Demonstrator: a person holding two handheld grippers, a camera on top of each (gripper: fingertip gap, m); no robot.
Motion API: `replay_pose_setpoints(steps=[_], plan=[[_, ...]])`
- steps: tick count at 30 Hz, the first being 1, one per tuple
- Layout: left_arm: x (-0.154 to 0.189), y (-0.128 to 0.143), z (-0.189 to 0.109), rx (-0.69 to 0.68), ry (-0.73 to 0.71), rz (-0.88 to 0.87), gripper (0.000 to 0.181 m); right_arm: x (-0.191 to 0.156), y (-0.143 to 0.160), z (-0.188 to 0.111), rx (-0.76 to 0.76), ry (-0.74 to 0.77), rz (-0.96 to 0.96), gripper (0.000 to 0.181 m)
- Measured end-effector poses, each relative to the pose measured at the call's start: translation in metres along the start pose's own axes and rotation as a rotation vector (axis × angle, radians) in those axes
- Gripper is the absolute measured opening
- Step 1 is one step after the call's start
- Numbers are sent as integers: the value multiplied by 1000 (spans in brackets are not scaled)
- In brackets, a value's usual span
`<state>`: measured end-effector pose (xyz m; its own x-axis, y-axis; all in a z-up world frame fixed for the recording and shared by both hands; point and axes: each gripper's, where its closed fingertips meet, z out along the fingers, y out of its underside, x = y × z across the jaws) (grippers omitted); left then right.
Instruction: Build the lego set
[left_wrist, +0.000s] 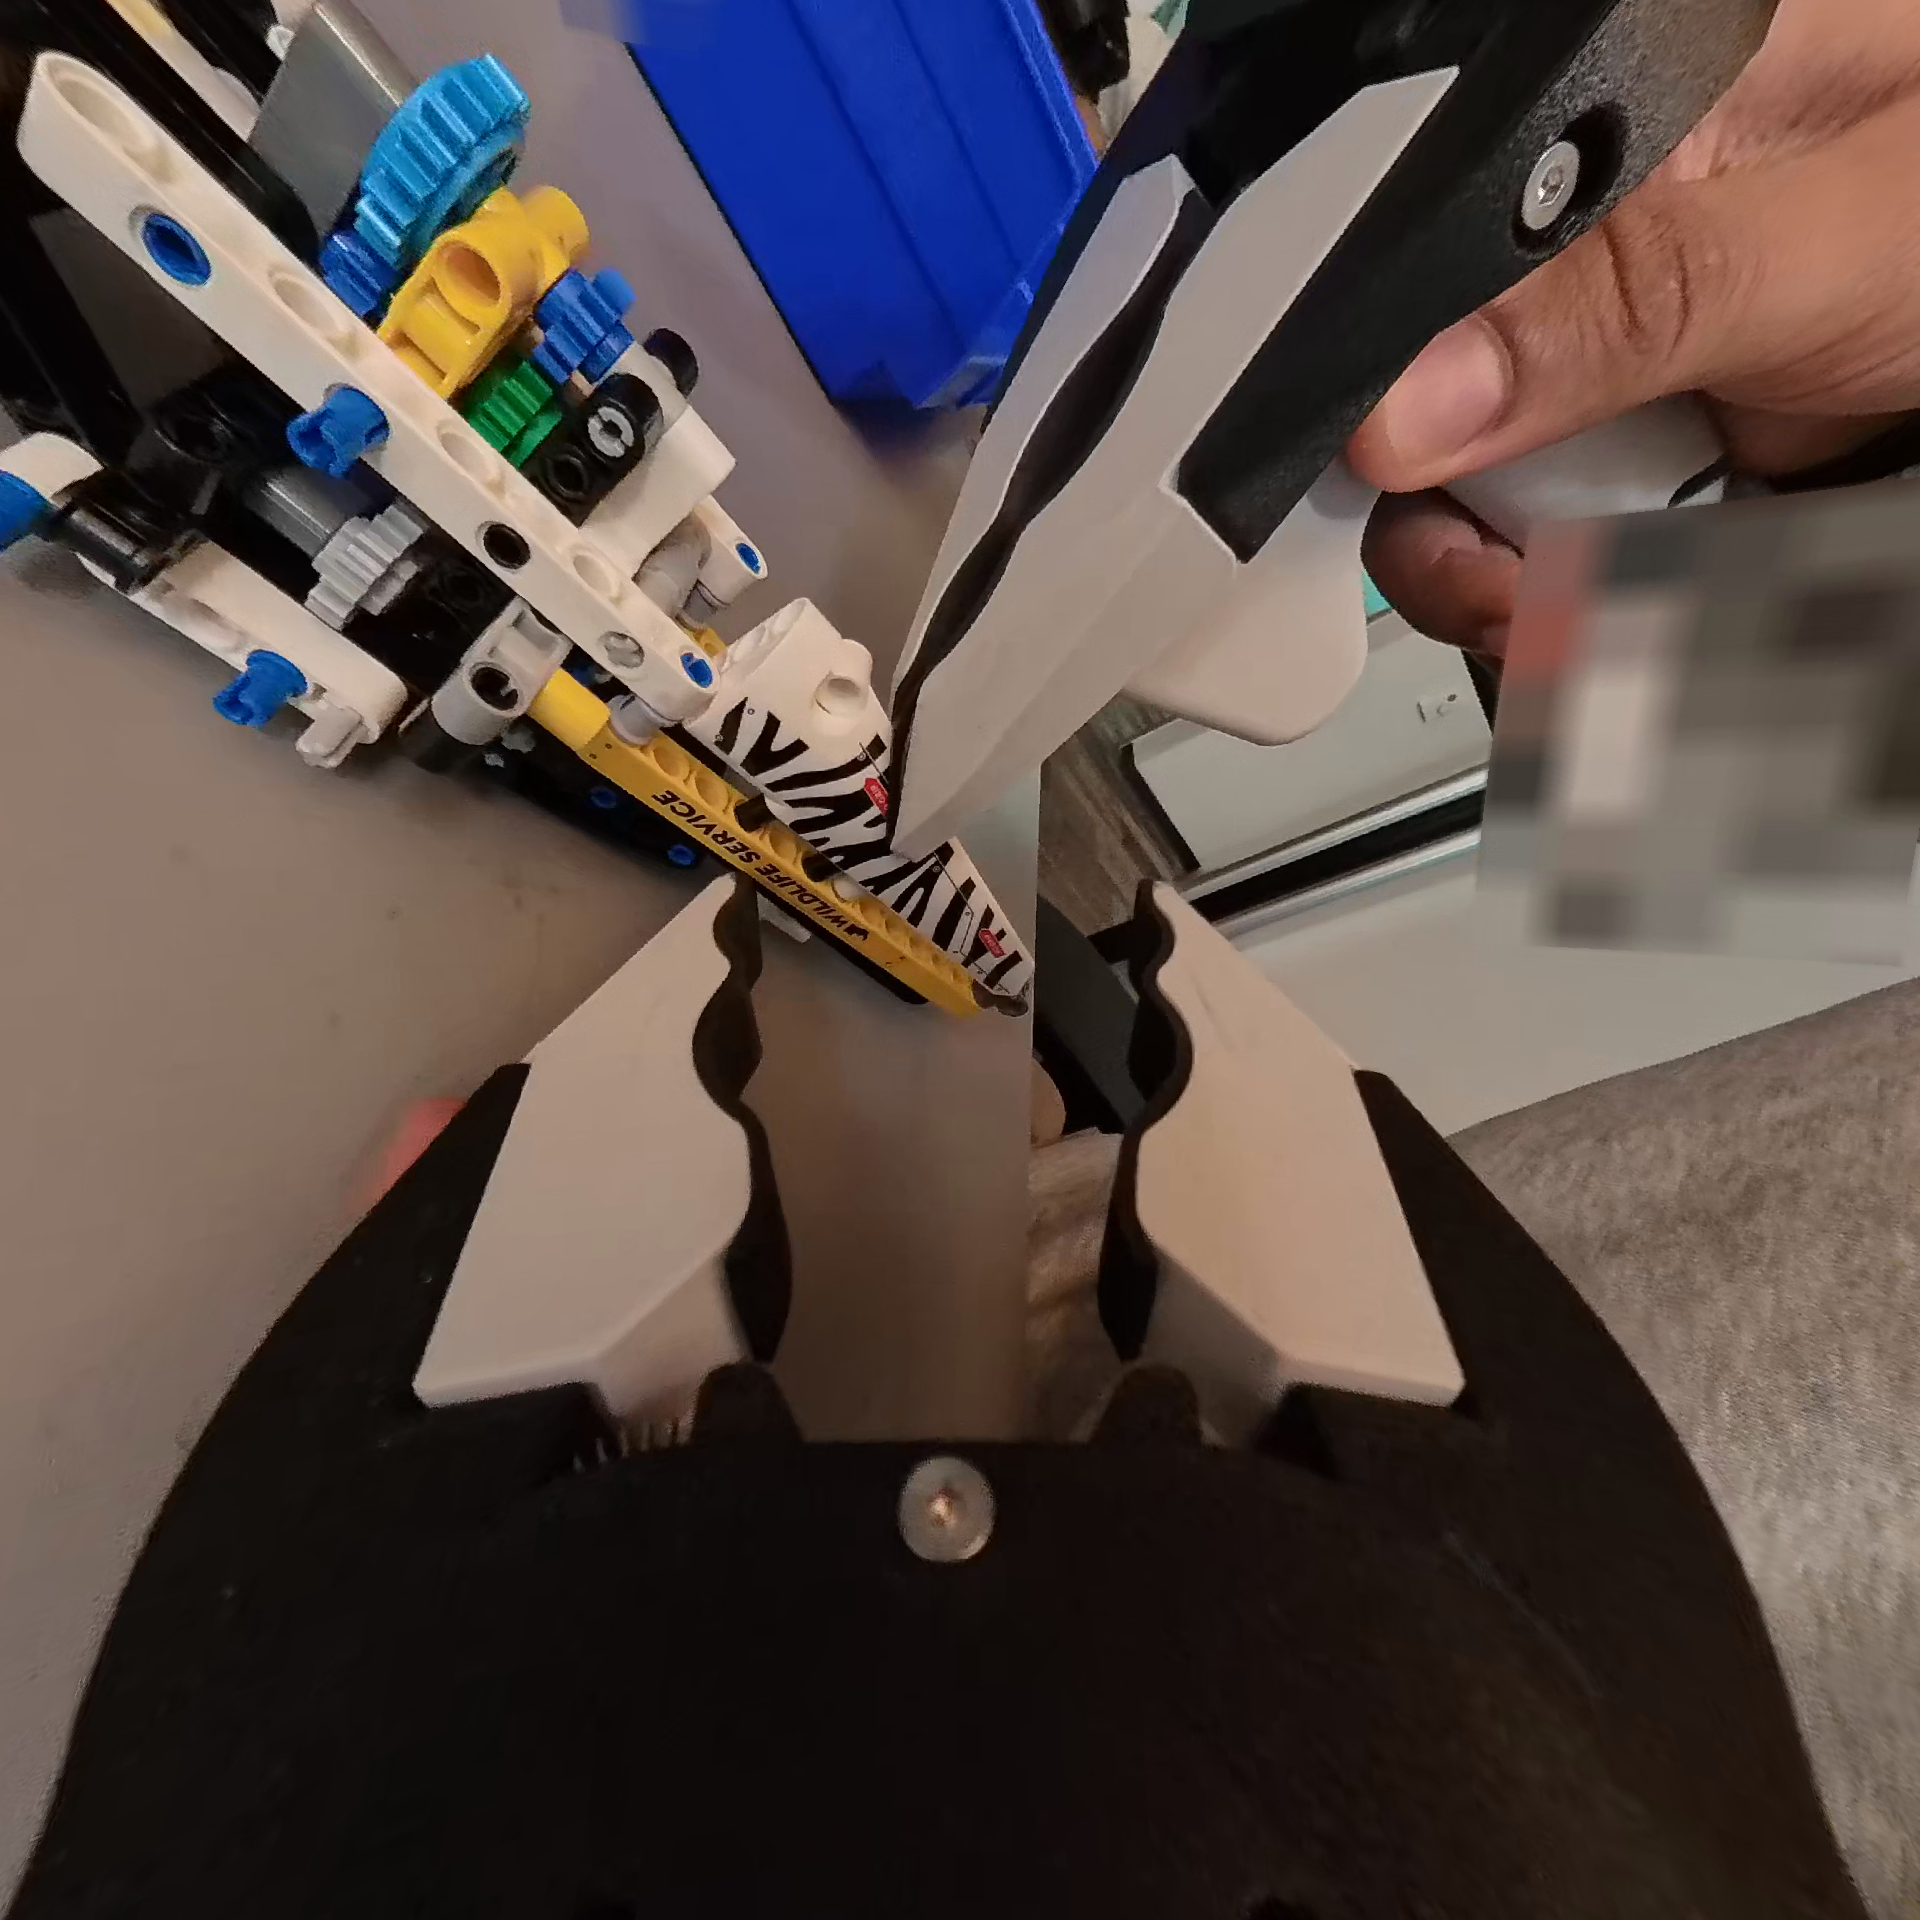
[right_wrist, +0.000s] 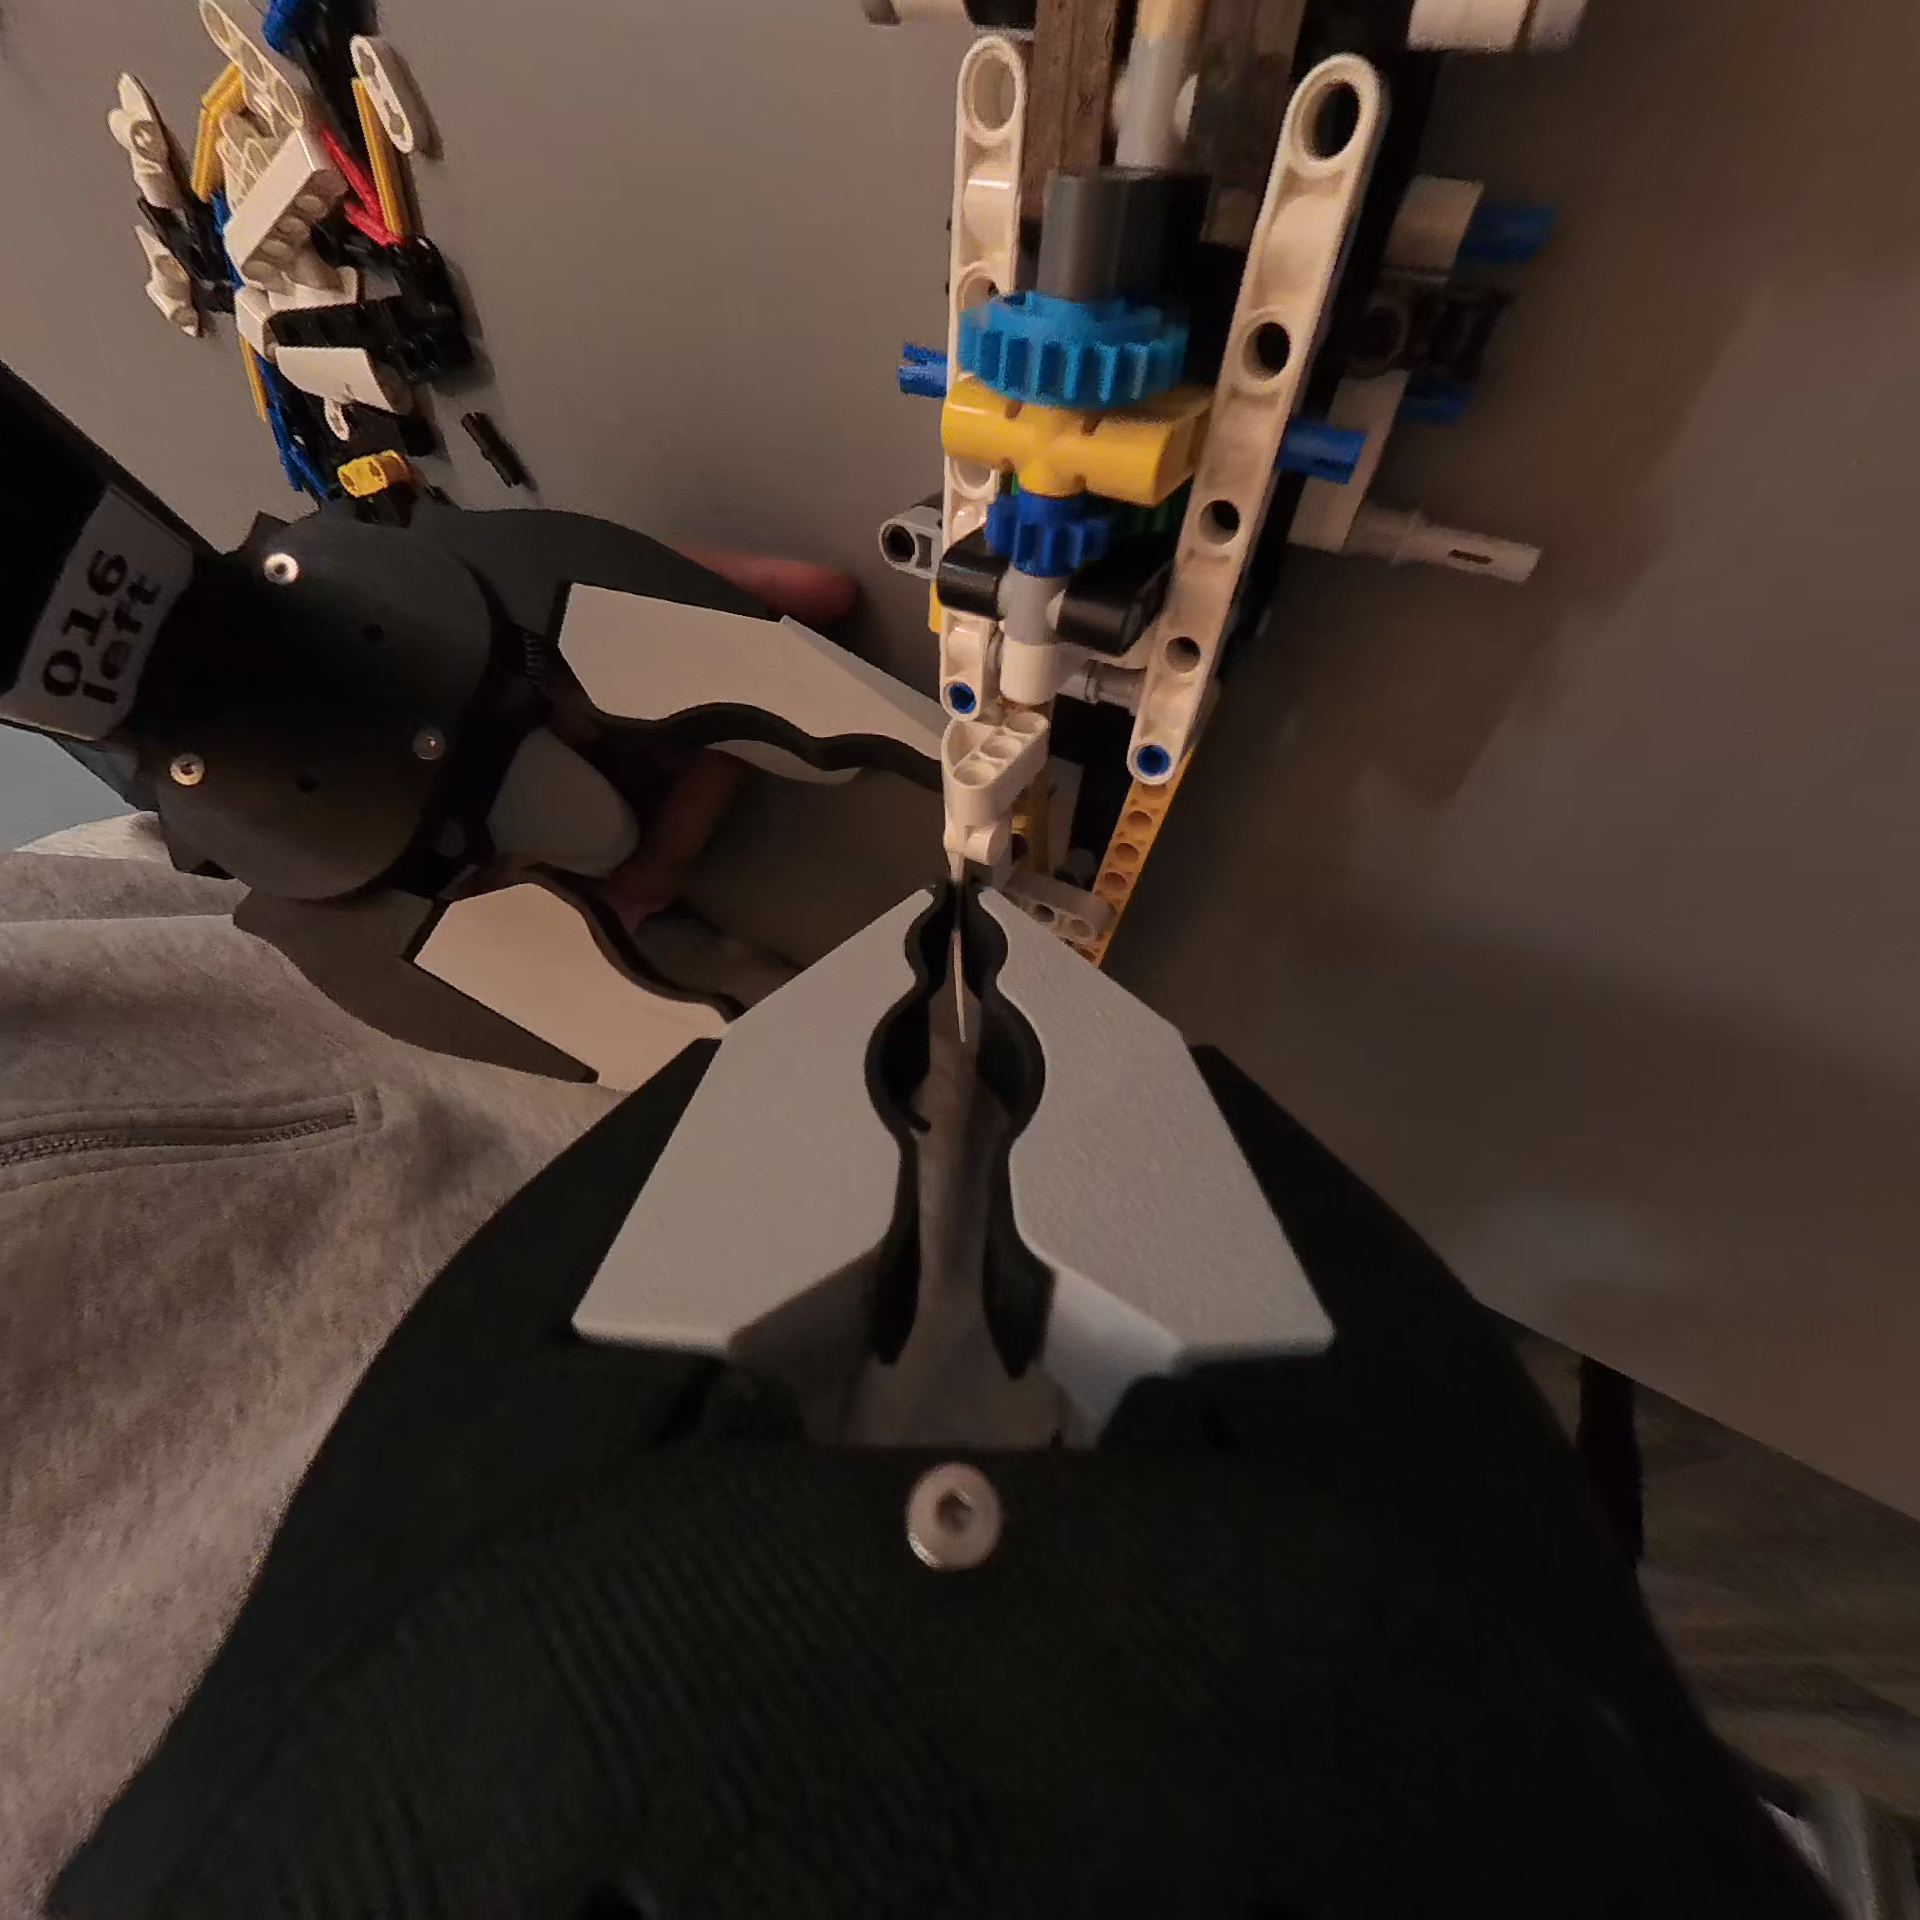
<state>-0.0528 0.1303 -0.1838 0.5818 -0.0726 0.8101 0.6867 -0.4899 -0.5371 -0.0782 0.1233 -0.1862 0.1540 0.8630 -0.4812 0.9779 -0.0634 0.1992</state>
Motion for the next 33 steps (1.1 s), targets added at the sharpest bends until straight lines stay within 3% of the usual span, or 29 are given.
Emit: replay_pose_setpoints(steps=[18, 27, 33], plan=[[-2, 1, 1, 11, -11, 7, 66, 9, 8, -5, -51, 205, -195, 0], [10, -10, -12, 114, 101, -55, 63, -19, 13, -17, 67, 42, -260, 0], [36, -21, -29, 223, 303, -127, 33, -38, 15, -40, 270, -48, -332, 0]])
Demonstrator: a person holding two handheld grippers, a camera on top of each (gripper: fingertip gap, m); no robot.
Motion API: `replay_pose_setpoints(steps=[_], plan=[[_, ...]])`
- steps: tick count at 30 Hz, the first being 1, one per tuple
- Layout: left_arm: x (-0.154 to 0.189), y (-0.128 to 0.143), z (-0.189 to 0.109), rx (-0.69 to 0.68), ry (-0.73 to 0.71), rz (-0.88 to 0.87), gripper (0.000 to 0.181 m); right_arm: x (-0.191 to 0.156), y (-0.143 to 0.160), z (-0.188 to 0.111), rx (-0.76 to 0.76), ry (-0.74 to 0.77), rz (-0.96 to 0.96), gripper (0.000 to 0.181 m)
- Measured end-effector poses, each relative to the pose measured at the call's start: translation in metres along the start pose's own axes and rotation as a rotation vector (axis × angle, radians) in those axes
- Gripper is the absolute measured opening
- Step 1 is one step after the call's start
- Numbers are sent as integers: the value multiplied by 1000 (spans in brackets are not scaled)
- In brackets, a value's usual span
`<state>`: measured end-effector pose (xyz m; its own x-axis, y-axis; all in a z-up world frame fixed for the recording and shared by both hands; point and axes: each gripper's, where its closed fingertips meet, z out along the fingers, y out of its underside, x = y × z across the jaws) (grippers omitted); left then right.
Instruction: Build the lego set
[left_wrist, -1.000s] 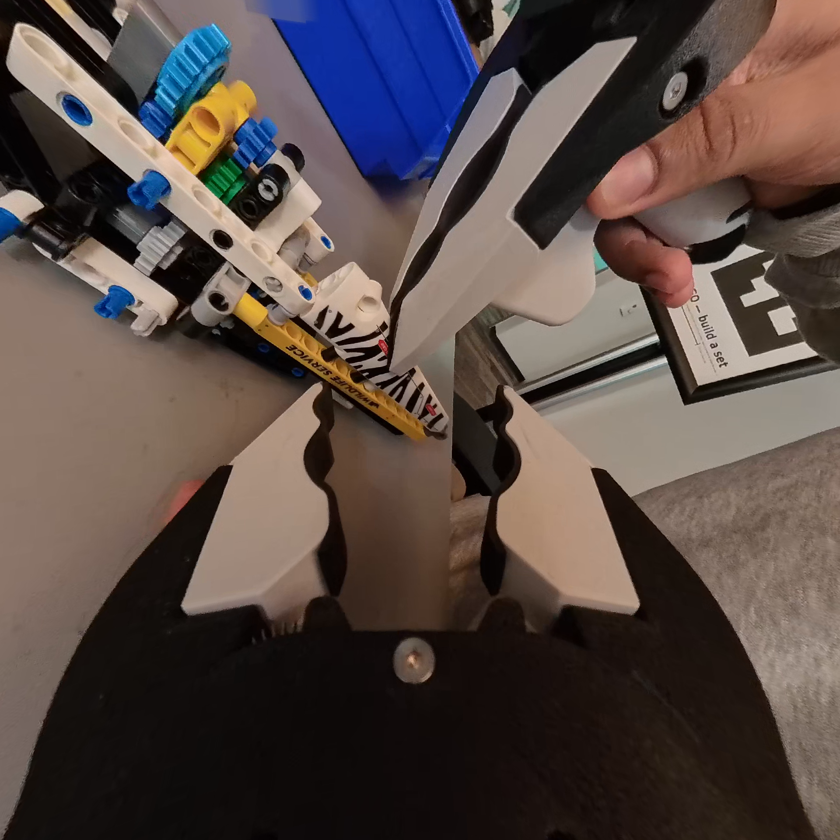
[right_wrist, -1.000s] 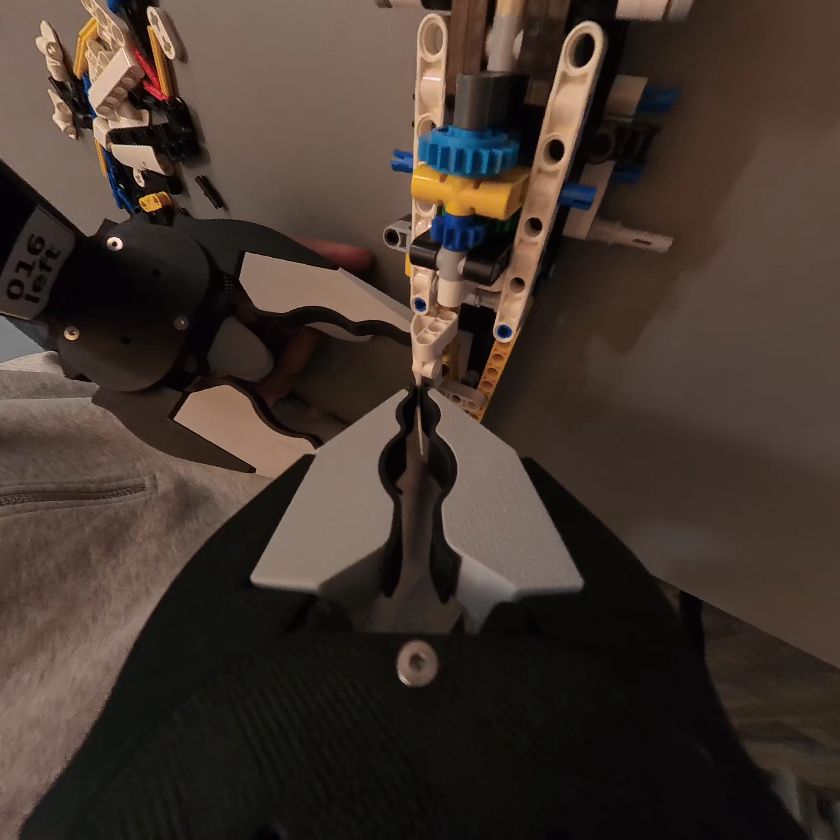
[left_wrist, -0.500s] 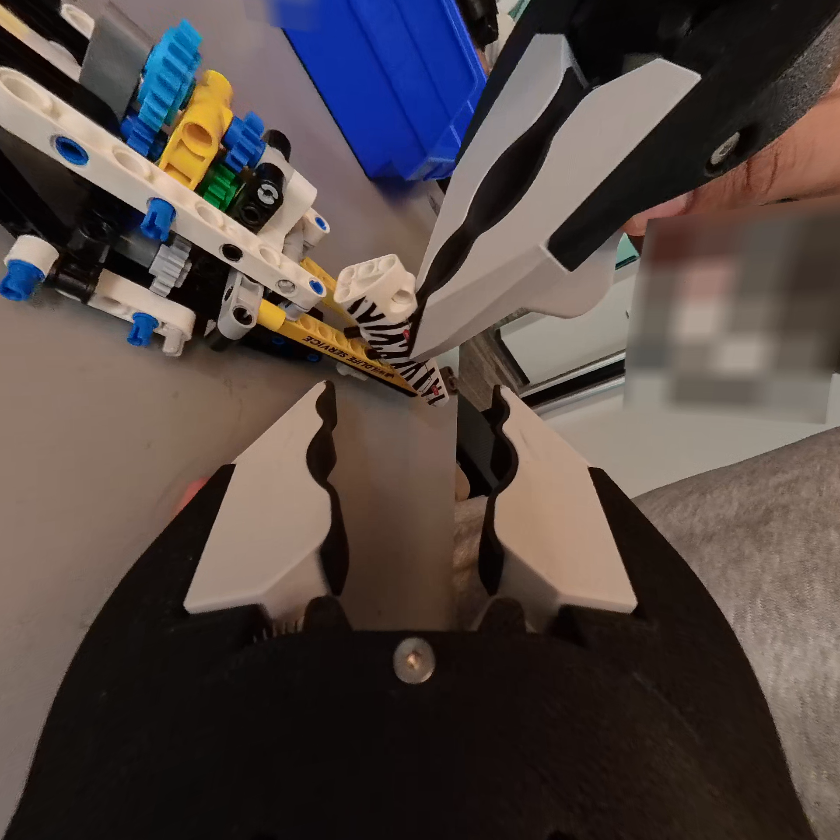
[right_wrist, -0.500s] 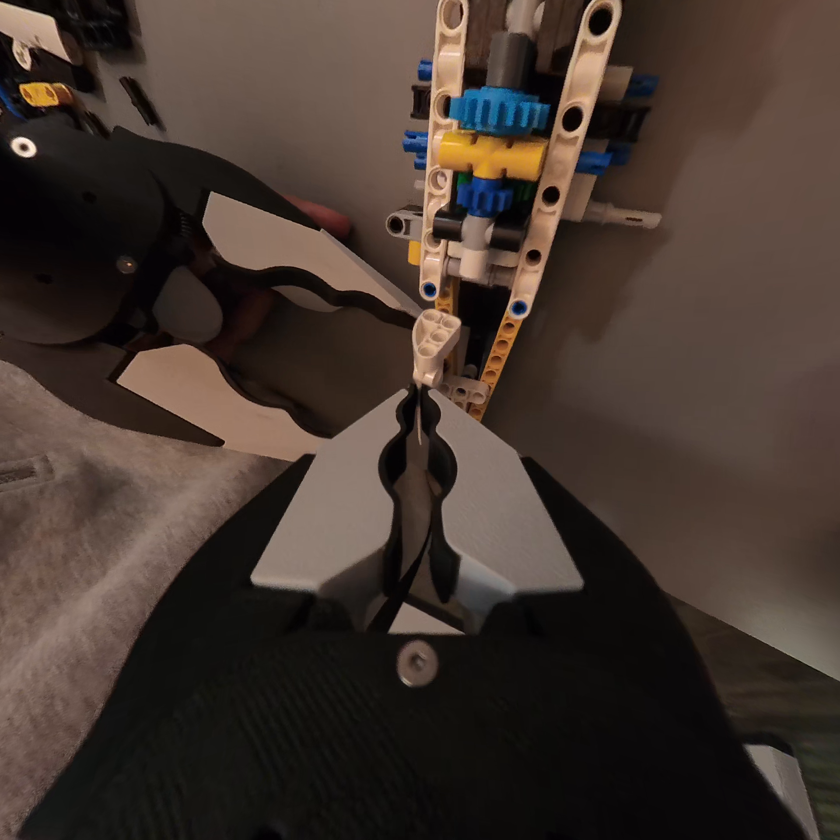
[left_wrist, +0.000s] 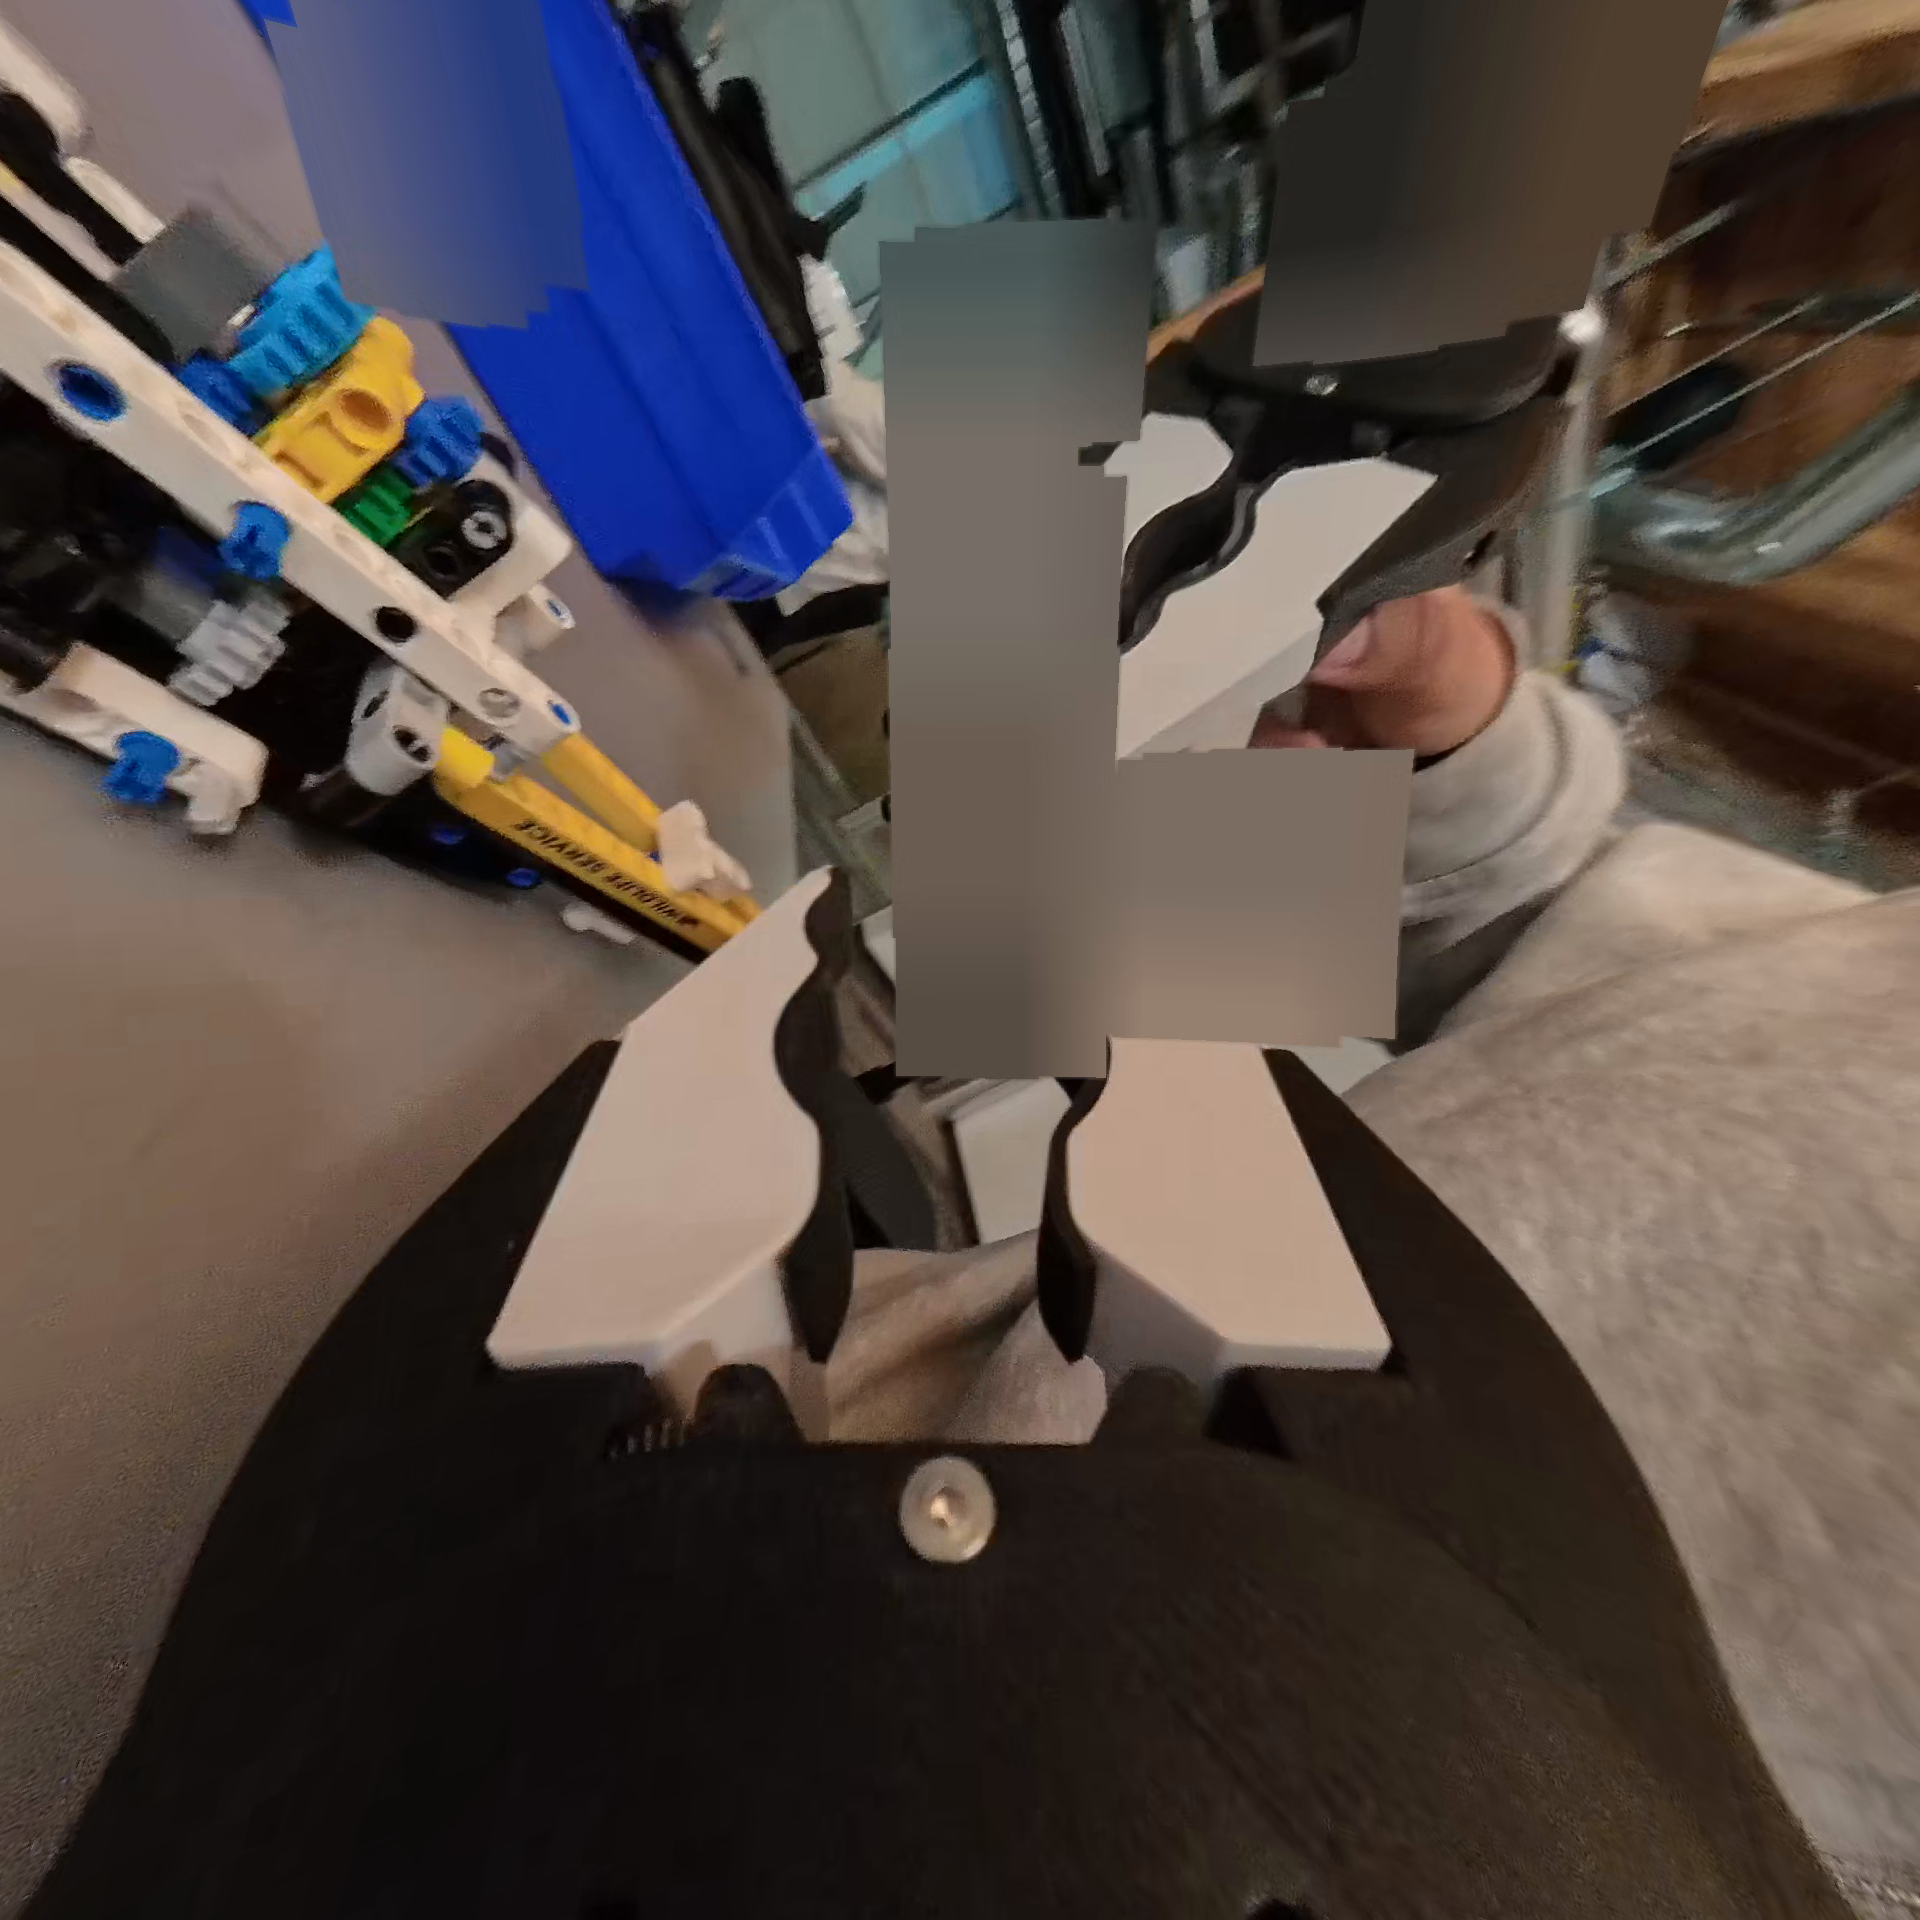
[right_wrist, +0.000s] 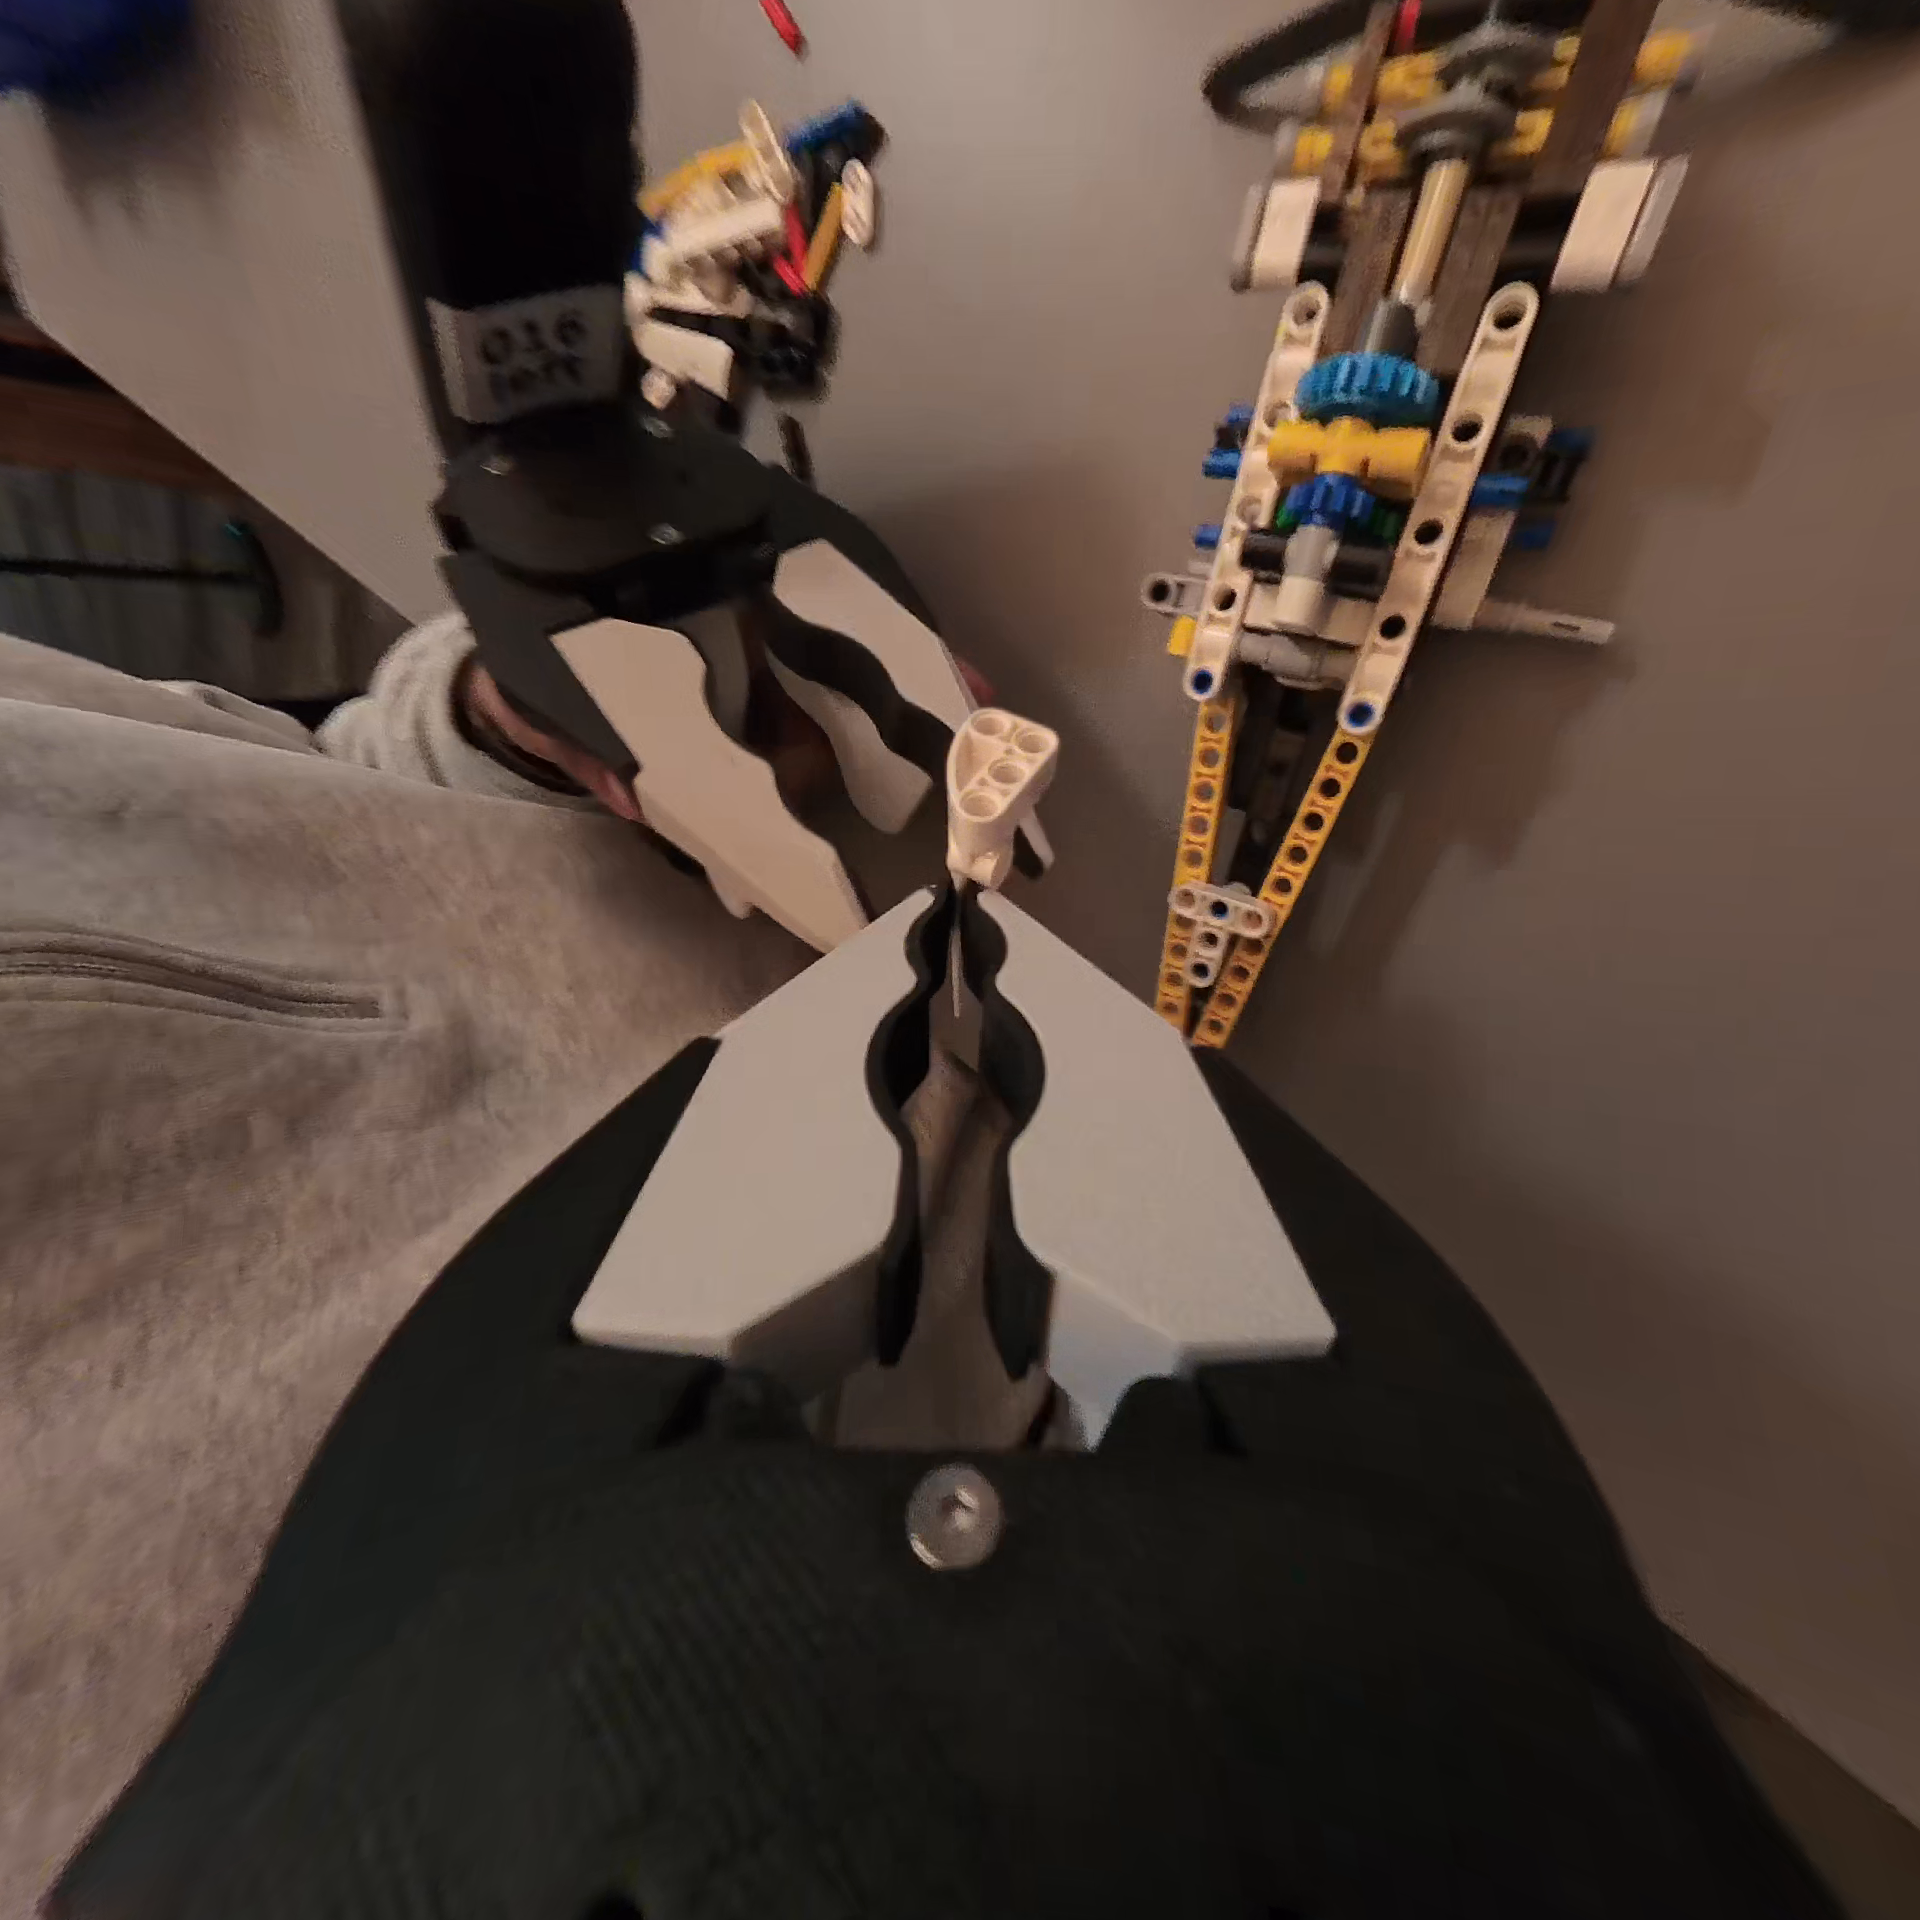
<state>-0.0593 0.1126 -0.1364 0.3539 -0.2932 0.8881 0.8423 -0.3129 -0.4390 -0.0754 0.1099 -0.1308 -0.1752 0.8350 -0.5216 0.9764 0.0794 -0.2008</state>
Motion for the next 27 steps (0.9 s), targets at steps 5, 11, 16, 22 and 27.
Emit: replay_pose_setpoints(steps=[5, 11, 16, 22, 27], plan=[[28, -7, -7, 97, 206, -66, 10, -25, -8, -18, 172, -104, -35, 0], [48, -7, -13, 111, 331, -48, 3, -41, -13, -24, 309, -176, -32, 0], [54, -12, -20, 146, 386, -64, 0, -44, -26, -23, 444, -248, 16, 5], [65, -19, -29, 160, 518, -154, 0, -54, -32, -26, 498, -387, 51, 4], [62, -20, -29, 171, 493, -142, 2, -58, -34, -29, 504, -443, 58, 0]])
